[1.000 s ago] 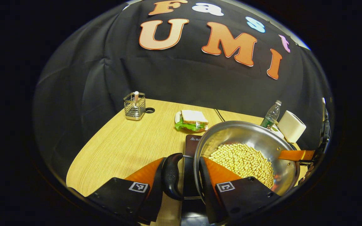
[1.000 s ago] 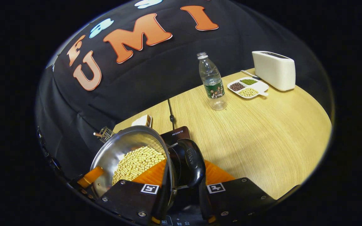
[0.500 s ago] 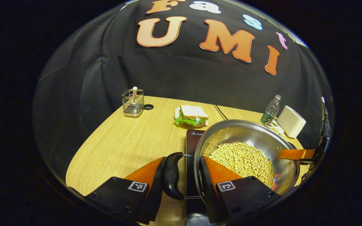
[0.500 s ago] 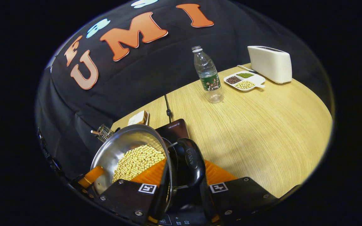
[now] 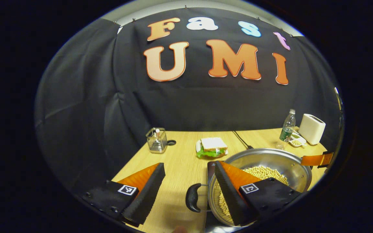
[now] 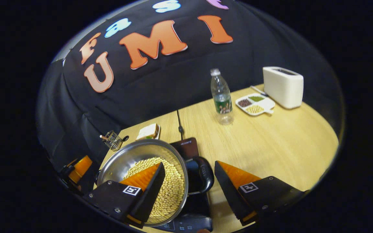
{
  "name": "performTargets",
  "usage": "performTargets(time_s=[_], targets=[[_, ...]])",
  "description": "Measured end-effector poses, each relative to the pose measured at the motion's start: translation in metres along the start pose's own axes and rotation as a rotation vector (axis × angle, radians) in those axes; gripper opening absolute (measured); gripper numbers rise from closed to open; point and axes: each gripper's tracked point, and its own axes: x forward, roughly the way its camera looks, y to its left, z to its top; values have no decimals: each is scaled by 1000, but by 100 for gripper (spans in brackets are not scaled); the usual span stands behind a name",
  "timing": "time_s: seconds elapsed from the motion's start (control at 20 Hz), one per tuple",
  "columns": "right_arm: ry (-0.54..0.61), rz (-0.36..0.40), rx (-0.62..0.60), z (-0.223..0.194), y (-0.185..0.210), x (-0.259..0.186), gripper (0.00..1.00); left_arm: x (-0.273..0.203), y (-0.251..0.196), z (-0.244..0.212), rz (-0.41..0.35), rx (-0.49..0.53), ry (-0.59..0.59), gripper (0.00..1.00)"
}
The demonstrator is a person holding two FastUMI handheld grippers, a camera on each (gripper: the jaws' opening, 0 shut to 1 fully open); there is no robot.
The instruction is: First push the handle of the pot to place it horizontally, then grasp the pot with both hands and set it on the induction cooktop.
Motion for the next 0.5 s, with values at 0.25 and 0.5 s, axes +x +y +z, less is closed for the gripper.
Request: performTargets(time_s=[0.25, 0.5], targets=[[-182, 30, -113, 87, -4, -62, 95, -56, 10, 94, 45, -10, -149, 100], [-380, -24, -200, 173, -41, -143, 95, -125, 14, 192, 84, 34, -354, 100]])
